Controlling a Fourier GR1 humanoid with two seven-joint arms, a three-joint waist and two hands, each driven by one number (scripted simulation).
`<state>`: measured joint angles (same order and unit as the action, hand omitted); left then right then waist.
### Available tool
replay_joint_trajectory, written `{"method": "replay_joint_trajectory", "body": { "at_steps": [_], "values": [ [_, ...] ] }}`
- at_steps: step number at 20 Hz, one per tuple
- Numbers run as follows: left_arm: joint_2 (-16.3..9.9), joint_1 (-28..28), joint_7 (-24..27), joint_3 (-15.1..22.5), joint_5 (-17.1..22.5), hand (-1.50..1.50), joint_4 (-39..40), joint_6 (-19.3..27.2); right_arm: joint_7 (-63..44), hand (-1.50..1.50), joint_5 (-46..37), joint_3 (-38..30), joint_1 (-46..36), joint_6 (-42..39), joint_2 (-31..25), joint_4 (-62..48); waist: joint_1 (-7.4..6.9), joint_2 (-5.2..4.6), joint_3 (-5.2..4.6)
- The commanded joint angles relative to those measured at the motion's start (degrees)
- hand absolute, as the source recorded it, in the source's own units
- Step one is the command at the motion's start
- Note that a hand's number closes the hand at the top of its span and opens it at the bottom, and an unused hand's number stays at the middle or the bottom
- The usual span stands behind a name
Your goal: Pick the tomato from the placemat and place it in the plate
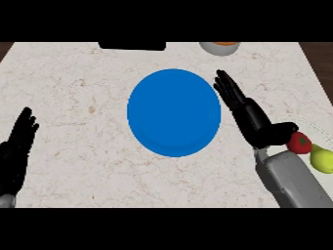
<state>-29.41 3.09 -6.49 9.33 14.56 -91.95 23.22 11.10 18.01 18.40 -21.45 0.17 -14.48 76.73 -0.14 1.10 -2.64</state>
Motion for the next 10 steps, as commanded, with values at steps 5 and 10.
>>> {"method": "replay_joint_trajectory", "body": {
  "at_steps": [5, 10],
  "values": [
    [-2.4, -13.92, 3.34, -1.16, 0.57, 0.0, -2.39, -7.77, 5.21, 1.5, -2.33, -1.55, -5.82, -9.04, -5.61, -5.95, 0.54, -1.62, 2.67],
    [-1.71, -13.87, 2.69, 1.05, 1.26, 0.0, -5.06, -9.13, -2.8, 1.5, -27.63, 4.45, -2.82, 10.7, -15.94, -12.66, 1.63, -1.49, 2.51]
  ]
}}
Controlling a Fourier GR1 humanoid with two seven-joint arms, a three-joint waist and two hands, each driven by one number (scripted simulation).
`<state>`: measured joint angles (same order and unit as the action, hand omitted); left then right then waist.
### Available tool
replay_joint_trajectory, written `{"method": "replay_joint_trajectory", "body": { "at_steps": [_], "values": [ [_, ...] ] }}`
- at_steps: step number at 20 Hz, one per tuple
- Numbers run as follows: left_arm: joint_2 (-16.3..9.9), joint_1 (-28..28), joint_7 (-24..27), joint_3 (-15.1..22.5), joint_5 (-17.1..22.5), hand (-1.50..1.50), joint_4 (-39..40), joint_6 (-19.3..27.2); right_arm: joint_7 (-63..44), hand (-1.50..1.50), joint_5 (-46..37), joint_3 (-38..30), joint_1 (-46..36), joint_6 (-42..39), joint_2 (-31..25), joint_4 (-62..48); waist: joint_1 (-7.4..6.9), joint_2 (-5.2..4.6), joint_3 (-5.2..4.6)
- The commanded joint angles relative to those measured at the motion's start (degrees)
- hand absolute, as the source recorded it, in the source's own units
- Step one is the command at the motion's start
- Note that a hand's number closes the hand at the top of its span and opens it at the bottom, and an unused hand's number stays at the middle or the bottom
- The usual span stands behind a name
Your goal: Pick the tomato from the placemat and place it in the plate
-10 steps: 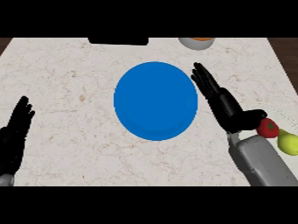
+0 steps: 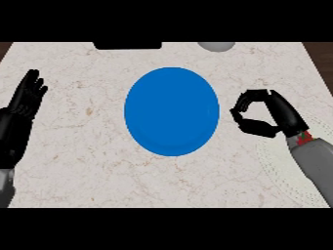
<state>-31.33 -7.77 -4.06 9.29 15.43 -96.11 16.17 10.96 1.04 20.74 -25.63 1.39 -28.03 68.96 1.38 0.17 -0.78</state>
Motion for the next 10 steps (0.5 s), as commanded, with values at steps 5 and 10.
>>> {"method": "replay_joint_trajectory", "body": {
  "at_steps": [5, 10],
  "values": [
    [0.6, -5.83, 0.94, -0.54, 1.09, 0.0, 2.29, -4.02, 16.36, -1.5, 0.82, -7.61, 10.73, 18.2, 11.54, -9.66, -0.67, -0.65, 0.95],
    [0.59, -7.52, 0.68, -2.95, 1.78, 0.0, 5.44, -7.85, 26.69, -1.5, 5.56, -14.98, 11.25, 11.76, 7.63, -9.56, -1.17, -0.27, 0.82]
  ]
}}
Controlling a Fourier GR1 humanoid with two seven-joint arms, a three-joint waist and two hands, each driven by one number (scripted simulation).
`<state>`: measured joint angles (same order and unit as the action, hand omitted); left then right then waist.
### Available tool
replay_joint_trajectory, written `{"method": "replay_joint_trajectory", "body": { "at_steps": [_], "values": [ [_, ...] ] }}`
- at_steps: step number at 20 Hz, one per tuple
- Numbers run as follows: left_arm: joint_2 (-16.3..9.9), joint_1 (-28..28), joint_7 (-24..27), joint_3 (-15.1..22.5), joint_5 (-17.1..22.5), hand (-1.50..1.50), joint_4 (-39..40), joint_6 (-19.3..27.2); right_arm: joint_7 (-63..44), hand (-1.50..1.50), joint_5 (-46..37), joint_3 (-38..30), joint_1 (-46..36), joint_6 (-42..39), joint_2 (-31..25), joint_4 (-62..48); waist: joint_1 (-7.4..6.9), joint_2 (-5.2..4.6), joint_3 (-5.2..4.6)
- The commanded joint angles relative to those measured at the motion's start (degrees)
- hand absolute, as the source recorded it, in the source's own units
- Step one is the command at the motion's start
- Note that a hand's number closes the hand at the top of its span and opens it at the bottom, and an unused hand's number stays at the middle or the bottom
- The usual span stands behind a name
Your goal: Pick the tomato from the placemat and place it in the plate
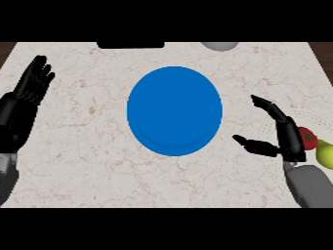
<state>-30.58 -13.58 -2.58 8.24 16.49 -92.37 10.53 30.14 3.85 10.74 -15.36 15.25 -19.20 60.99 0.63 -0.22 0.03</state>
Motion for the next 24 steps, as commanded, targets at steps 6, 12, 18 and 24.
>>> {"method": "replay_joint_trajectory", "body": {
  "at_steps": [6, 12, 18, 24],
  "values": [
    [2.09, 0.38, 0.38, -1.24, -1.17, 0.0, 1.04, -1.88, -11.63, -1.5, -4.26, -3.73, 3.39, 0.7, -12.96, 13.43, 0.1, 0.5, -0.13],
    [1.57, -1.18, 1.49, -2.34, -1.54, 0.0, 4.51, -2.22, -34.48, -1.5, -13.78, 2.28, 1.3, -5.24, -25.62, 15.76, 0.78, 0.5, -0.46],
    [1.82, -1.42, 1.97, -2.14, -1.18, 0.0, 3.82, -3.84, -51.93, -1.5, -14.99, 9.44, 0.52, -20.38, -30.95, 20.27, -0.41, 0.4, -0.34],
    [3.49, -2.05, -0.09, -1.85, -1.91, 0.0, 2.34, -4.34, -59.75, -1.5, -14.38, 9.91, -4.93, -30.62, -29.42, 17.15, -1.16, 0.14, -0.05]
  ]
}}
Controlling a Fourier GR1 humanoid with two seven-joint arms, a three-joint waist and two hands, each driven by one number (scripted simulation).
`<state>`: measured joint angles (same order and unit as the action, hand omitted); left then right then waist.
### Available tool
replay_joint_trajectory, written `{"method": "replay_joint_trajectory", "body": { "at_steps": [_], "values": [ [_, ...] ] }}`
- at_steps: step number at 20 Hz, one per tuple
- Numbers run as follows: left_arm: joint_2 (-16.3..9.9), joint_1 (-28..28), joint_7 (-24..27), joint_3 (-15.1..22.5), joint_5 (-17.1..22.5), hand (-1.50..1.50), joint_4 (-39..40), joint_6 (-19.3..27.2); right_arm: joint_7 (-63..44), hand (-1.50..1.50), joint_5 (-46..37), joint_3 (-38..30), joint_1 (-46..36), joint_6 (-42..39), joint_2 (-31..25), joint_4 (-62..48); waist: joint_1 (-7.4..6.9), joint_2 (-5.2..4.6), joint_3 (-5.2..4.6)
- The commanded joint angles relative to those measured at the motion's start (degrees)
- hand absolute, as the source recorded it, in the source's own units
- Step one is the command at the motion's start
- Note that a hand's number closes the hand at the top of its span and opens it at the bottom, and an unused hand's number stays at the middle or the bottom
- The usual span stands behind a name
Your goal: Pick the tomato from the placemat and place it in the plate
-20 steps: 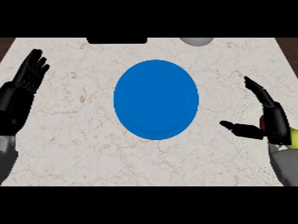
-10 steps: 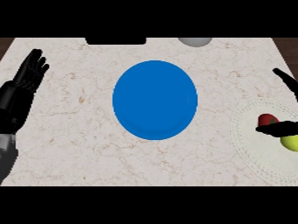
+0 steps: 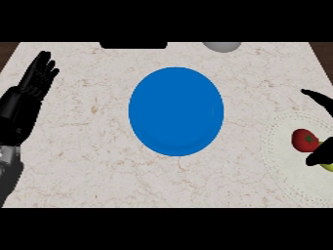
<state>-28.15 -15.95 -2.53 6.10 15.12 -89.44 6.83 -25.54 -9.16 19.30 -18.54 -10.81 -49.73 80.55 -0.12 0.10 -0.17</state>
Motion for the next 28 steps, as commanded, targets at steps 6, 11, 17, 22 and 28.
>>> {"method": "replay_joint_trajectory", "body": {
  "at_steps": [6, 11, 17, 22, 28],
  "values": [
    [3.66, 3.02, 0.92, -0.7, -4.36, 0.0, -1.09, -0.66, -6.89, -1.5, -8.03, -0.84, -1.74, -5.22, 5.67, -2.8, -0.21, -0.12, 0.16],
    [3.49, -0.25, 1.53, -3.13, -3.97, 0.0, 3.1, -3.8, -7.95, -1.5, -13.64, -0.55, -2.16, -5.51, 7.96, -8.41, -0.1, -0.24, 0.16],
    [7.26, 2.07, -3.69, -1.65, -7.07, 0.0, -4.38, -1.5, -4.58, -1.5, -17.5, -3.69, -2.1, -8.24, 10.02, -14.08, -0.22, -0.12, 0.18],
    [6.96, 1.71, 1.39, -5.08, -8.1, 0.0, 0.78, -5.63, 1.69, -1.5, -21.32, -6.11, -1.97, -6.57, 12.68, -21.04, -0.04, -0.19, 0.17],
    [8.43, 1.12, -4.08, -5.73, -10.09, 0.0, -2.84, -4.99, 5.82, -1.5, -25.33, -7.76, 0.64, -5.56, 14.85, -24.68, 0.06, -0.1, 0.18]
  ]
}}
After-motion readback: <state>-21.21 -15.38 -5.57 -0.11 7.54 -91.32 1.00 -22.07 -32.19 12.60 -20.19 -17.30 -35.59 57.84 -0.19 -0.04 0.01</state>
